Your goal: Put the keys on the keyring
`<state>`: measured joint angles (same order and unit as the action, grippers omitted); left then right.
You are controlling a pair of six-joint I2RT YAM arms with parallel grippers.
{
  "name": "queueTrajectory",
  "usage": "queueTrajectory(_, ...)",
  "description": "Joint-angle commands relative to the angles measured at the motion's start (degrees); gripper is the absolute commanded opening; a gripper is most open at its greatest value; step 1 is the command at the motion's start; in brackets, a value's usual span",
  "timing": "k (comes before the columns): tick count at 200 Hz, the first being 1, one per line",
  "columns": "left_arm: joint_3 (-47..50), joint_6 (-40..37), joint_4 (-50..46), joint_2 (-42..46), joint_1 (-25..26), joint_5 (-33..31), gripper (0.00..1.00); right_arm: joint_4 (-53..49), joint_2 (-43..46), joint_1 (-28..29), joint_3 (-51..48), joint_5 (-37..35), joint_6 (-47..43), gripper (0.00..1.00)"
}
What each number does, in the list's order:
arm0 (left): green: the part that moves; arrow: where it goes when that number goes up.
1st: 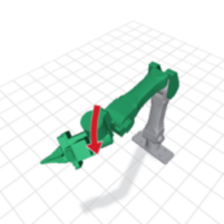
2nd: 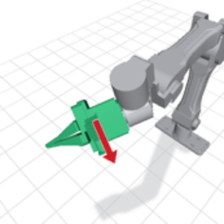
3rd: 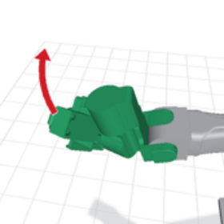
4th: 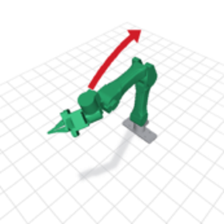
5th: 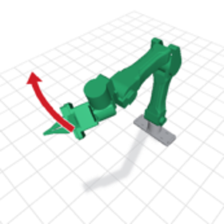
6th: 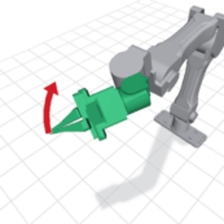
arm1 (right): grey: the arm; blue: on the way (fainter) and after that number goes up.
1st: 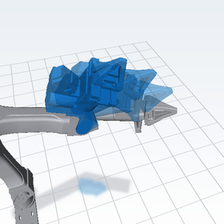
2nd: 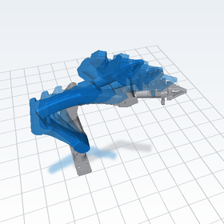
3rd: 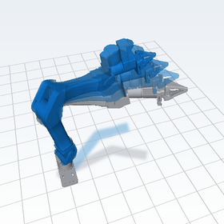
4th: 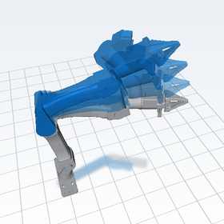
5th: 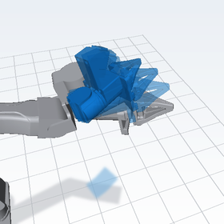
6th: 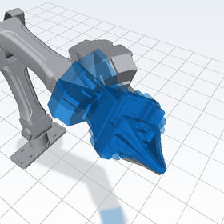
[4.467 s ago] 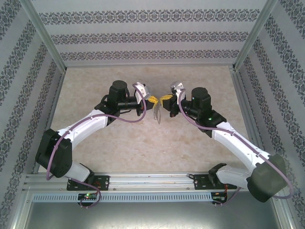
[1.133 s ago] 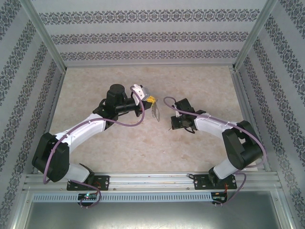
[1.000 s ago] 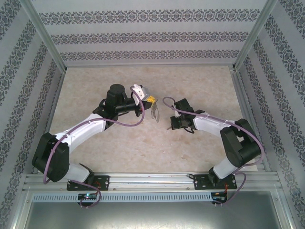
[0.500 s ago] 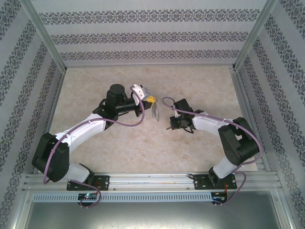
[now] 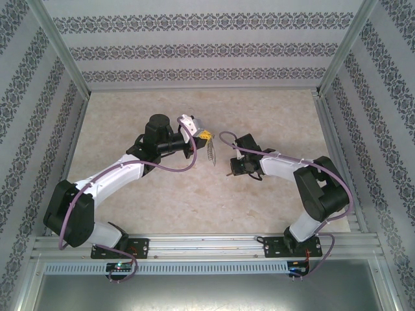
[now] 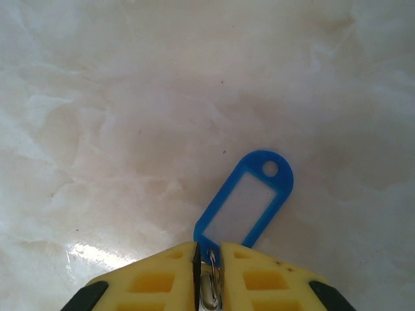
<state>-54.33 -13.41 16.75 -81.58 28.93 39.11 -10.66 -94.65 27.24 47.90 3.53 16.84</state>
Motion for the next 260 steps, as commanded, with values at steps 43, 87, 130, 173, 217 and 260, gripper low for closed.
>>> queueTrajectory(43, -0.5, -1.5, 2.2, 0.9, 0.8, 0.2, 0.00, 0.5, -0.7, -0.1, 0.5, 0.4, 0.7, 0.08)
queueTrajectory(87, -0.4, -1.4, 2.5, 0.9, 0.7, 0.4, 0.00, 0.7, -0.7, -0.2, -0.3, 0.4, 0.7, 0.11)
queueTrajectory(130, -0.5, -1.1, 2.7, 0.9, 0.8, 0.4, 0.00, 1.0, -1.0, -0.4, -0.5, 0.6, 0.6, 0.04)
queueTrajectory(173, -0.4, -0.9, 2.8, 0.9, 0.7, 0.5, 0.00, 1.2, -1.5, -0.5, -0.8, 0.7, 0.5, 0.10)
queueTrajectory(217, -0.5, -0.8, 3.0, 0.9, 0.8, 0.5, 0.00, 0.8, -1.9, -0.5, -0.5, 0.6, 0.4, 0.10)
queueTrajectory(260, -0.3, -0.9, 3.1, 1.0, 0.7, 0.6, 0.00, 0.1, -2.6, -0.4, 0.1, 0.6, 0.2, 0.10)
